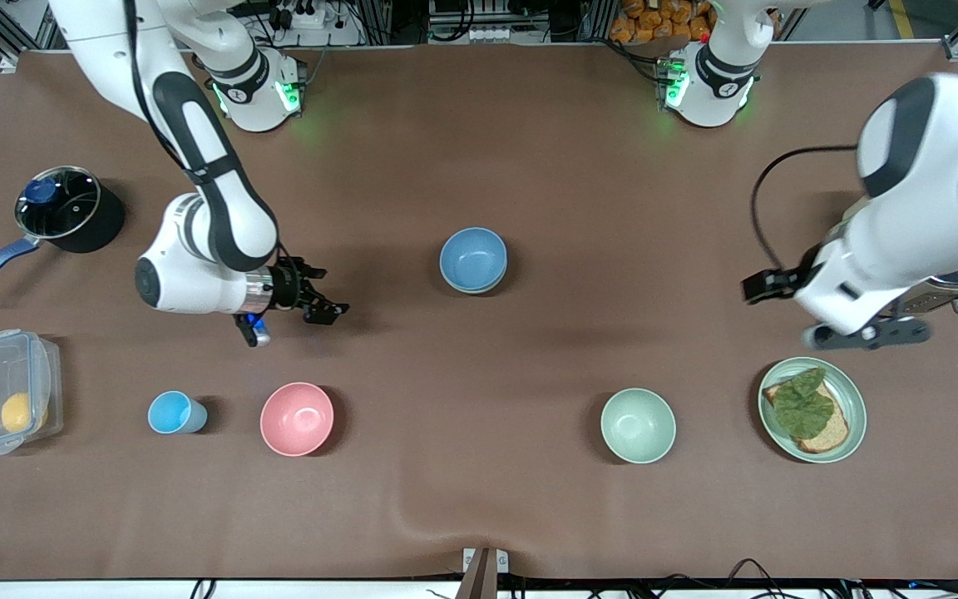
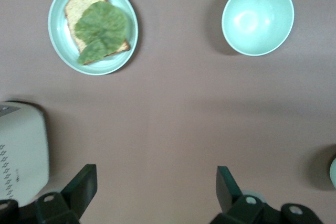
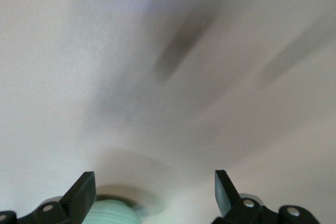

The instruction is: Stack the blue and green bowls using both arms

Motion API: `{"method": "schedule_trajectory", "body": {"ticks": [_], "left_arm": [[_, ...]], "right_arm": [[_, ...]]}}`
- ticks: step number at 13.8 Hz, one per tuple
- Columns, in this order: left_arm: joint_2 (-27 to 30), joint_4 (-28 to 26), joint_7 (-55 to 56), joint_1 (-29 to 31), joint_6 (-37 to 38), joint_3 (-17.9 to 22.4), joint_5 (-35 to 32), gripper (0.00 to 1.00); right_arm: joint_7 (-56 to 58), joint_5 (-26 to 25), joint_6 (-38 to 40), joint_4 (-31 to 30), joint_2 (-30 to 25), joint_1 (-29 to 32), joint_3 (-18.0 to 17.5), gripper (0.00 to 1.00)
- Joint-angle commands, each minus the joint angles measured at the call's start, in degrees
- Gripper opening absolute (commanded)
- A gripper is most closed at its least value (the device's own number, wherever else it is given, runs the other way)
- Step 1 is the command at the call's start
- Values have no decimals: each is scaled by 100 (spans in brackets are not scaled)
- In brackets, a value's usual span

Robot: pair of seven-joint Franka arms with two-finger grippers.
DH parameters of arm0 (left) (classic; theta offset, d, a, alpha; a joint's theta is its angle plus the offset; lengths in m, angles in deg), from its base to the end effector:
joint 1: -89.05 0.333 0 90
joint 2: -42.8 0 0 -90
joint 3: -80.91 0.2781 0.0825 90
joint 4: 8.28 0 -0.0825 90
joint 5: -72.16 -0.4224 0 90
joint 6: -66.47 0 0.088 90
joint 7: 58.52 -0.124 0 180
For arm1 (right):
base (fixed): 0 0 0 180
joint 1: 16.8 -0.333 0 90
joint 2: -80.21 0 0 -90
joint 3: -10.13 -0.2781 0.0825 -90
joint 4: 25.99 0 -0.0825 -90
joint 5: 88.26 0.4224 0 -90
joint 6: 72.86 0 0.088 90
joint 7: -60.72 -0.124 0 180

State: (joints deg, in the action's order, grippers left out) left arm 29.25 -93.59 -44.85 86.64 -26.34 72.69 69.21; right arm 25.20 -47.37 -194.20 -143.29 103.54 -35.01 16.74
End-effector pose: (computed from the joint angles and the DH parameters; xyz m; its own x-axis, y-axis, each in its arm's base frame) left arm 0.6408 -0.1068 0.4693 0.9940 0.0518 -0.0960 0.0480 -0.9980 -0.0412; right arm 0.5523 0.1503 0.1445 0.5428 -0.6420 -0.5414 -0.7942 -0.6021 -0.0823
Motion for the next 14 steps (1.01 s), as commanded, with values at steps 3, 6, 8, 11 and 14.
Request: {"method": "schedule_trajectory", "body": {"ticks": [3,6,8,11,14], "left_arm": [[1090,-627,-417,56,455,391,207,100],[1433,-584,-391,82,650,382,163,100],[1487,-539,-566,196,650,338,137,100],[1566,-530,-1110,206,773,329,128,100],[1540,-338,-1357,223,1071,329,128,100]], "right_arm": [[63,-1116,392,23,-408,440,-54,100],[124,-1670,392,32,-400,1116,-572,100],[203,-1804,401,32,-391,1311,-652,100],[511,-2014,401,23,-373,1705,-836,100],[459,-2724,392,32,-688,2278,-1460,100]]}}
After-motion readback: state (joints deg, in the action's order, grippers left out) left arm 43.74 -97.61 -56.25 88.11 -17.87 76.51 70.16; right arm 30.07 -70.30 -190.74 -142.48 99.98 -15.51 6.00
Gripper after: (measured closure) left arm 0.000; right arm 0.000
